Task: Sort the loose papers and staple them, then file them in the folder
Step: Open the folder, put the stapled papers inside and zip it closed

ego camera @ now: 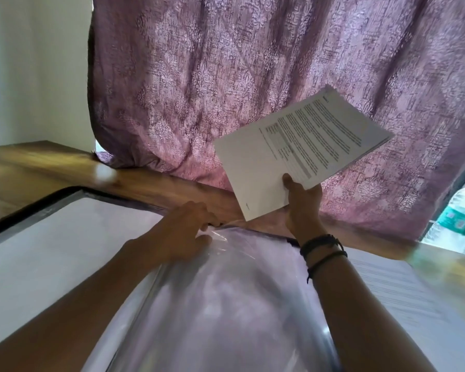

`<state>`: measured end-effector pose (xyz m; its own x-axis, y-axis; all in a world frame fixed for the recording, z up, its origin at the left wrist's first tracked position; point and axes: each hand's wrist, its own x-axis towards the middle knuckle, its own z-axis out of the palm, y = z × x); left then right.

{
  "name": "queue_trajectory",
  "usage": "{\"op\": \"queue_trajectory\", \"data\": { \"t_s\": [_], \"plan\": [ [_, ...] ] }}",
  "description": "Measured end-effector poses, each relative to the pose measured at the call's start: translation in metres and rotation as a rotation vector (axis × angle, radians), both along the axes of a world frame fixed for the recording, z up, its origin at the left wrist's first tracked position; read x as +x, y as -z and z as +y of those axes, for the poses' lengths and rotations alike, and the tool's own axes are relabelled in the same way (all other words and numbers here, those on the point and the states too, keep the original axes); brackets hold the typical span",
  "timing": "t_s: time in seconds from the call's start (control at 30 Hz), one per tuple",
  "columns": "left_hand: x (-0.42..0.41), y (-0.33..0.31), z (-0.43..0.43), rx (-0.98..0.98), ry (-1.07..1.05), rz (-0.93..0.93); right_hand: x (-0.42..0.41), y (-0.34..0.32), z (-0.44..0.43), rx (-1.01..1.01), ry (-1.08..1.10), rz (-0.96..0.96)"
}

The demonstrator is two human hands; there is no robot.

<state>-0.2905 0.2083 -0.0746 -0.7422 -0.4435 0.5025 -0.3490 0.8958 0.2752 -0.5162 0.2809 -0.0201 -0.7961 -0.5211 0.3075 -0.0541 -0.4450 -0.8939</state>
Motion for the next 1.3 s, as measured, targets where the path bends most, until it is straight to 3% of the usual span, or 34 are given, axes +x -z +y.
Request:
{"op": "queue_trajectory", "data": {
  "t_s": [0.4,0.63,0.83,0.93,1.2,1.3],
  "plan": [
    [-0.003,-0.003,0.004,0.126,0.009,0.021,0.009,-0.016,0.004,-0.078,-0.035,-0.014],
    [-0.004,-0.006,0.009,0.051,0.052,0.114,0.017,-0.023,0.002,-0.063,-0.037,0.07],
    [-0.009,-0.002,0.01,0.182,0.083,0.144,0.02,-0.031,0.003,-0.07,-0.034,0.153],
    [-0.01,0.005,0.008,0.156,0.061,0.136,0.022,-0.033,0.004,-0.065,-0.03,0.204],
    [-0.017,-0.004,0.02,0.203,0.168,0.243,0.03,-0.036,0.005,0.042,-0.157,0.39],
    [-0.017,-0.004,0.021,0.133,0.167,0.25,0.029,-0.035,0.007,0.098,-0.245,0.405]
  ]
}}
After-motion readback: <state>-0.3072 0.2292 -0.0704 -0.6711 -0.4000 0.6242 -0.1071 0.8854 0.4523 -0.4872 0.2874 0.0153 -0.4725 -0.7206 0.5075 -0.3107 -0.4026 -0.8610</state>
